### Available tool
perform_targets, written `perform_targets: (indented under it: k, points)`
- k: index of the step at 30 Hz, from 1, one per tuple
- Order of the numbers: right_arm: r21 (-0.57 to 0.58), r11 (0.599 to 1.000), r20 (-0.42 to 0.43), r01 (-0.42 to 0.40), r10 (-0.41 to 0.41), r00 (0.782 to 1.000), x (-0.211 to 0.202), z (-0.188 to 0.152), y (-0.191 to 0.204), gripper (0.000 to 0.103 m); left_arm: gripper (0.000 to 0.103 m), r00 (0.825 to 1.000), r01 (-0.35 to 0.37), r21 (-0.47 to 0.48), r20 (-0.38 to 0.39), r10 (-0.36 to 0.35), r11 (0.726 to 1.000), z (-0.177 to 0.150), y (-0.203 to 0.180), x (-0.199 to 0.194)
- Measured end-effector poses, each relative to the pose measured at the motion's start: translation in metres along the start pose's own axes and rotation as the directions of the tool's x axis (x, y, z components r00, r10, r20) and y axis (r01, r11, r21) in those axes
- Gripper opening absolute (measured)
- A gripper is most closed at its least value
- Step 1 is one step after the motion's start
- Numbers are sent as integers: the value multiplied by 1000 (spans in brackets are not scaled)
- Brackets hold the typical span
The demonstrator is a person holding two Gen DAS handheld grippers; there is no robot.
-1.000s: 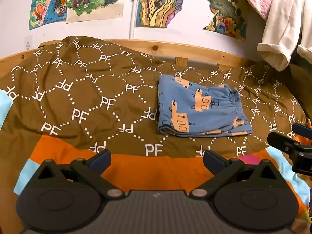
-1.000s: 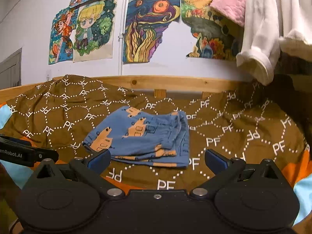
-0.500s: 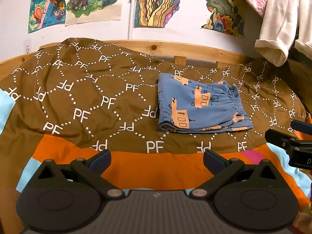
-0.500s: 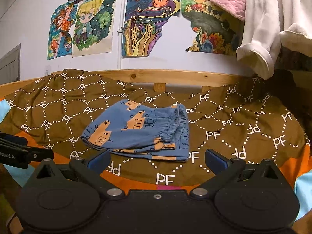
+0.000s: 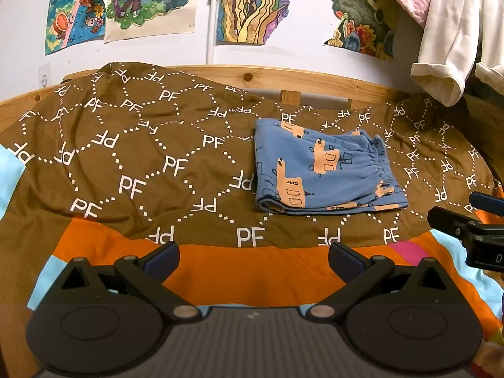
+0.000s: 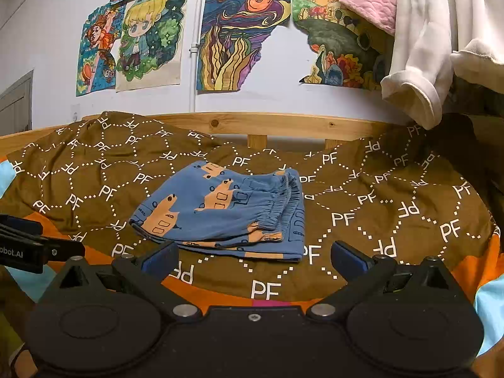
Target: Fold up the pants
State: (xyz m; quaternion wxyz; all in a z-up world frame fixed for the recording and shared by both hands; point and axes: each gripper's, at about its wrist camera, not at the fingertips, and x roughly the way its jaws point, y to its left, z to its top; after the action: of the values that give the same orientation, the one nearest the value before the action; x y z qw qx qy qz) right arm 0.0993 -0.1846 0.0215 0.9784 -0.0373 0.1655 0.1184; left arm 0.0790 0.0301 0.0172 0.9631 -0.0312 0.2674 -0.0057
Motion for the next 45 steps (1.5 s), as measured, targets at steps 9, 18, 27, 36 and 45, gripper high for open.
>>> perform_targets:
  k: [9,18,27,36,45]
  points:
    - [0,1000,0,0,0,1000,0,0,0,102,103,1000,0,3,1,0,1000,0,-1,0]
    - [-1,1000,-1,0,0,1000,0,0,0,102,103,1000,0,4,1,0,1000,0,-1,0]
    - [0,1000,-5,-1,1,1000,1,-1,0,102,103,1000,0,6,2,0,1000,0,-1,0]
    - [0,1000,-5,-1,1,1000,1,-1,0,102,103,1000,5,13,-2,-5,1000,-1,1,0]
    - [-1,1000,-6,-1,1,1000,1,-2,0,102,103,1000,5,14,-6,-5,1000,-1,2,0]
